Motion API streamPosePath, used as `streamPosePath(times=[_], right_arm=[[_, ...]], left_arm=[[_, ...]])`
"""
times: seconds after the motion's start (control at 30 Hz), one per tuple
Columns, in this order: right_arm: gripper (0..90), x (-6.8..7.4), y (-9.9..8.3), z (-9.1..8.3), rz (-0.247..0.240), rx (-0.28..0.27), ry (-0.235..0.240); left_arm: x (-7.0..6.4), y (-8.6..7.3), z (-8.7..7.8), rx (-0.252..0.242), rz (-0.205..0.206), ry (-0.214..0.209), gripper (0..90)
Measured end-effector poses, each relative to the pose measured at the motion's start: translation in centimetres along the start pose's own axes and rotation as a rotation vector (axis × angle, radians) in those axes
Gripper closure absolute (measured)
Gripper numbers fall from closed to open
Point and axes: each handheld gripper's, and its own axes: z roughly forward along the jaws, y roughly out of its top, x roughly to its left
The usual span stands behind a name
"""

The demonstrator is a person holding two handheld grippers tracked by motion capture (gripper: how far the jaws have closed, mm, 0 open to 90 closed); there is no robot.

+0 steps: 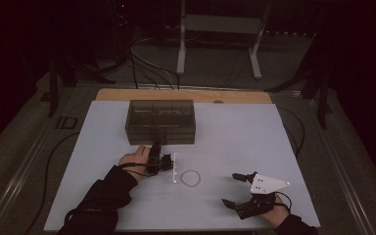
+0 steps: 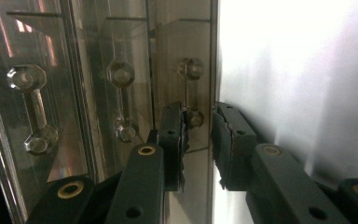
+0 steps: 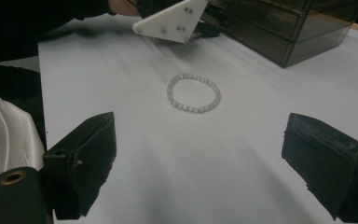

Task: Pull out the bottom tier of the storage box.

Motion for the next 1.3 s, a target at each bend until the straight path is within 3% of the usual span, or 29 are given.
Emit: streamPosePath(times=[0.33, 0.5, 0.63, 1.3], right_arm=[[9.8, 0.07, 0.02, -0.02, 0.0, 0.0, 0.006], [9.8, 0.01, -0.03, -0.05, 0.005, 0.003, 0.008], [9.8, 0.02, -0.05, -0.05, 0.005, 0.004, 0.008], [9.9, -0.02, 0.02, -0.19, 0.008, 0.0, 0.005]], left_arm=[[-0.27, 0.53, 0.17, 0.026, 0.024, 0.028, 74.1], [-0.67, 0.81, 0.33, 0.028, 0.029, 0.061, 74.1], [-0.5, 0.93, 0.22, 0.047, 0.021, 0.058, 75.9], [0.12, 0.98, -0.41, 0.048, 0.008, 0.027, 80.2]])
